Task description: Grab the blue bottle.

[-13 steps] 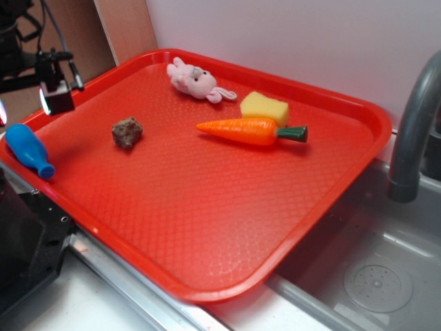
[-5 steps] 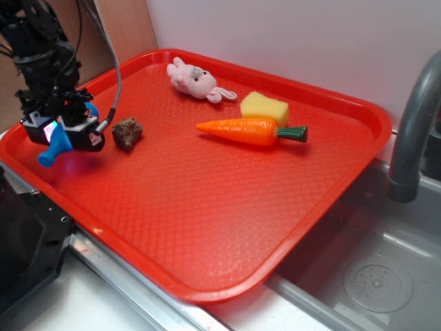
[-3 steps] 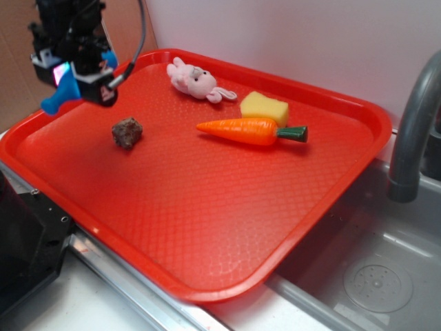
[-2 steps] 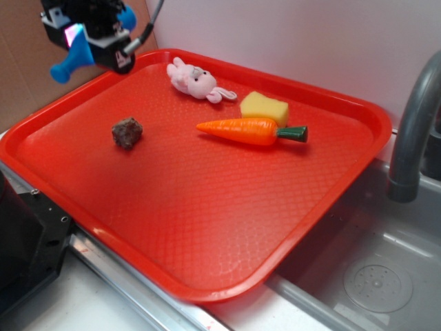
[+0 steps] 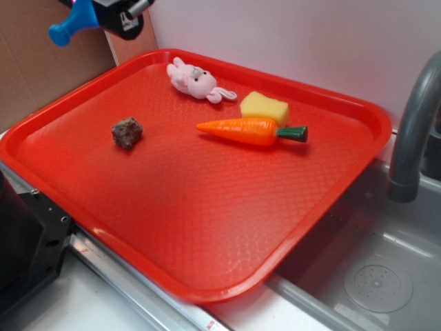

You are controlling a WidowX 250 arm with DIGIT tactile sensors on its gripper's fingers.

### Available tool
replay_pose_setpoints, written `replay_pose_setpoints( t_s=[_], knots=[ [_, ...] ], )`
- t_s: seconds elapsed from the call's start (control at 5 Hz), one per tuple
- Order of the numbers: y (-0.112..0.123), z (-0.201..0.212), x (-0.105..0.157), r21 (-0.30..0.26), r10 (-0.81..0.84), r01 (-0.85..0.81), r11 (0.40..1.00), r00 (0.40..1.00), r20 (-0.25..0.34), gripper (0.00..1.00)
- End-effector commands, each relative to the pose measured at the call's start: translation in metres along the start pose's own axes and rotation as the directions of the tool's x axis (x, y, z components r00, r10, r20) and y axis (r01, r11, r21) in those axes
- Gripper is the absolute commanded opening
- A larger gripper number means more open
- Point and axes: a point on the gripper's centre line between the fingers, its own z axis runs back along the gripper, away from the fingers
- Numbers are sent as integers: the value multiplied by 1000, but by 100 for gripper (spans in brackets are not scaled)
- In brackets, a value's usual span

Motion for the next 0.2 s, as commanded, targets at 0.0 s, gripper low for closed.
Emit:
replay_pose_setpoints(
  t_s=[0.0],
  knots=[
    [4, 23, -13, -81, 24, -19, 996, 998, 61, 0]
  ],
)
